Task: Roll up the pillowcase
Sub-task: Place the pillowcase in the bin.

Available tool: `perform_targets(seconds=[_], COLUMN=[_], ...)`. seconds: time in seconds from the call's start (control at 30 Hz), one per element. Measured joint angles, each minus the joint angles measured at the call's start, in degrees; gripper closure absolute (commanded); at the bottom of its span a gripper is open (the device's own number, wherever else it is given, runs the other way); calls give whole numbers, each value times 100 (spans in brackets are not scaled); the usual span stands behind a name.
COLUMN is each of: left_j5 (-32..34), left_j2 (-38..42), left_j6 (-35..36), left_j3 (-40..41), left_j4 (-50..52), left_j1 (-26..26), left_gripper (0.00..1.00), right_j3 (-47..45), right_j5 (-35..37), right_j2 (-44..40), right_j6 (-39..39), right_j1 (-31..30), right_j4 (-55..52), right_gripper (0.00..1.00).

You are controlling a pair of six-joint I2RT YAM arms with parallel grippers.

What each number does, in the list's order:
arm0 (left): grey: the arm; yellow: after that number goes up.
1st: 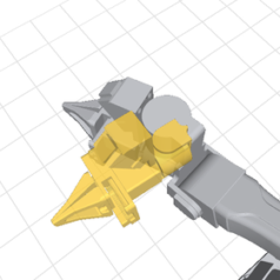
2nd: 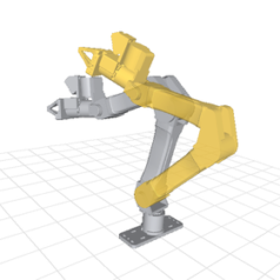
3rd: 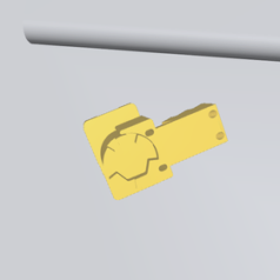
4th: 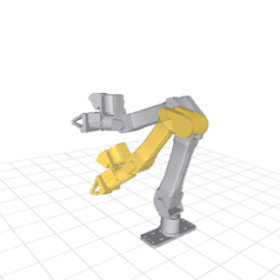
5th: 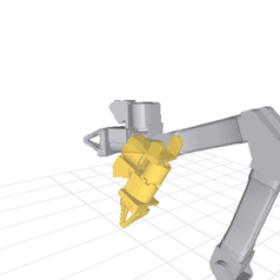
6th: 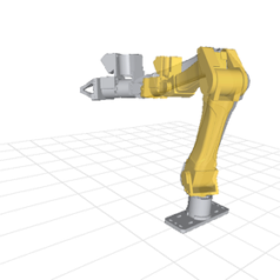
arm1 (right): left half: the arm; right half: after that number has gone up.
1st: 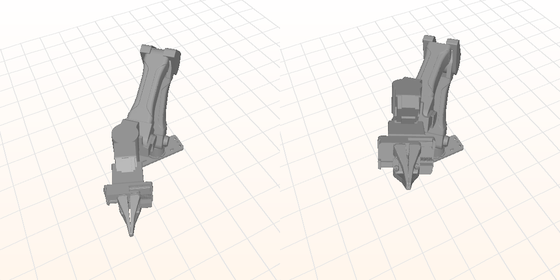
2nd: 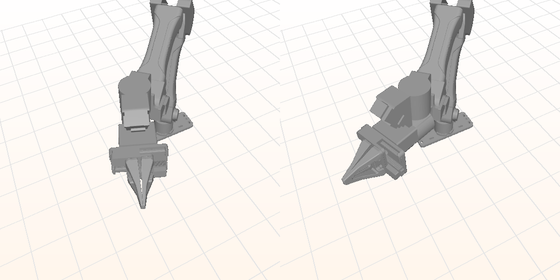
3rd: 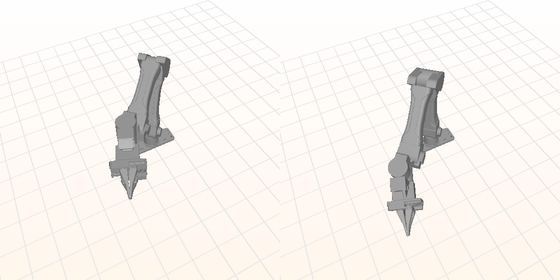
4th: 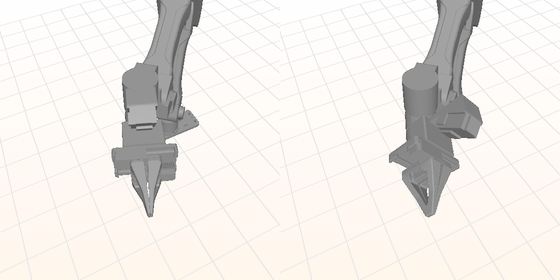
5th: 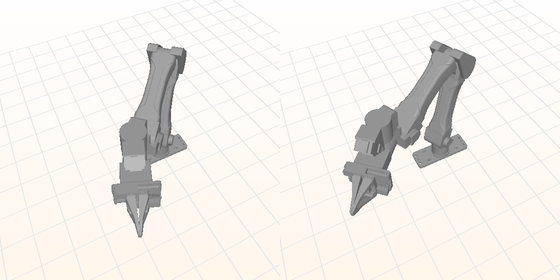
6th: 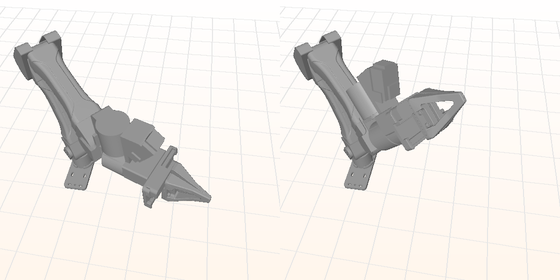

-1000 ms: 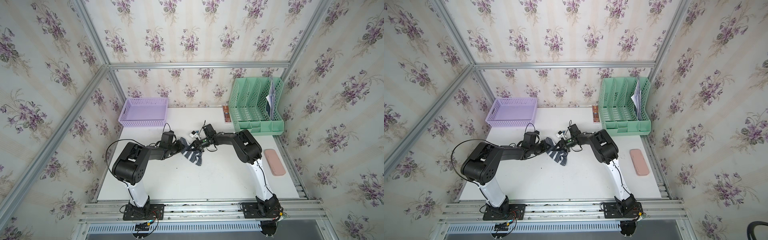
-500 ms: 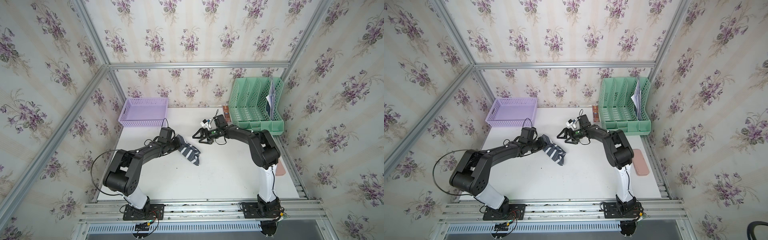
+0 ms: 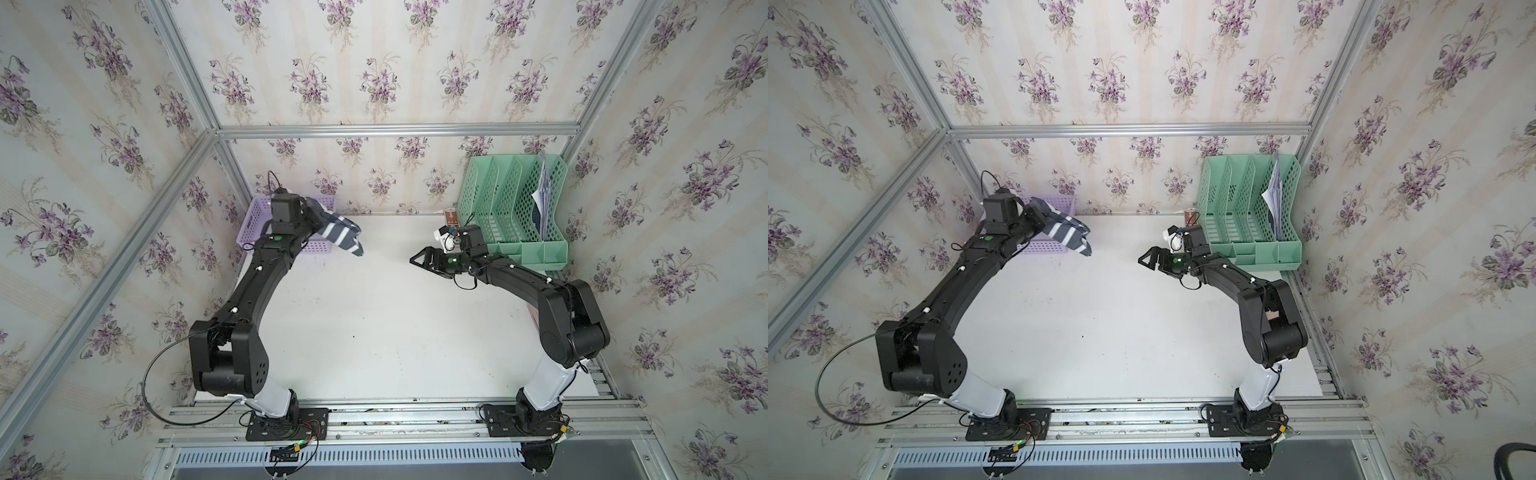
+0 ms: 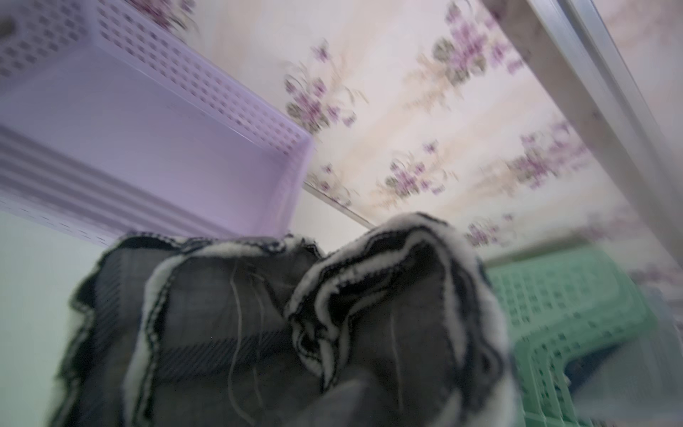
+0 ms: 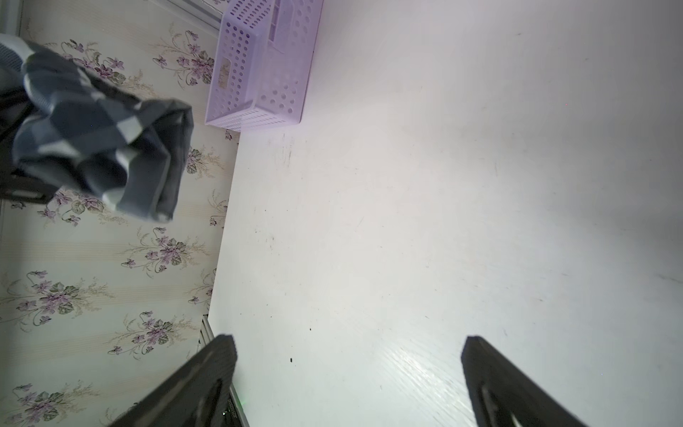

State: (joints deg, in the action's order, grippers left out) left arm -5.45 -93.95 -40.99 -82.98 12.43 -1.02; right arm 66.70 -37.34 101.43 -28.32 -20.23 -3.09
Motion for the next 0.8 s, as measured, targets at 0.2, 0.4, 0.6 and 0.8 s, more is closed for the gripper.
perform_targets(seconds=[0.2,0.4,0.6,0.8], left_j5=[442,754,817,660], left_j2=[-1742,-3467,-4780,-5219], left_j6=[-409,-898,-1261,-1613], left_j3=[-1856,-3832,-5287,-5458], left_j4=[332,922,1410,1585], left_j1=[-789,-979,-1021,-1095], left_gripper=[100,96,68,1], right_j3=[-219,-275,-232,-55], right_j5=[44,114,201,256], right_j2=[-339,-577,-793,-881], right_j6=[192,393,557,649], right_j1=[0,0,0,0], right_j4=[9,-133,-286,-446], right_gripper=[0,0,0,0])
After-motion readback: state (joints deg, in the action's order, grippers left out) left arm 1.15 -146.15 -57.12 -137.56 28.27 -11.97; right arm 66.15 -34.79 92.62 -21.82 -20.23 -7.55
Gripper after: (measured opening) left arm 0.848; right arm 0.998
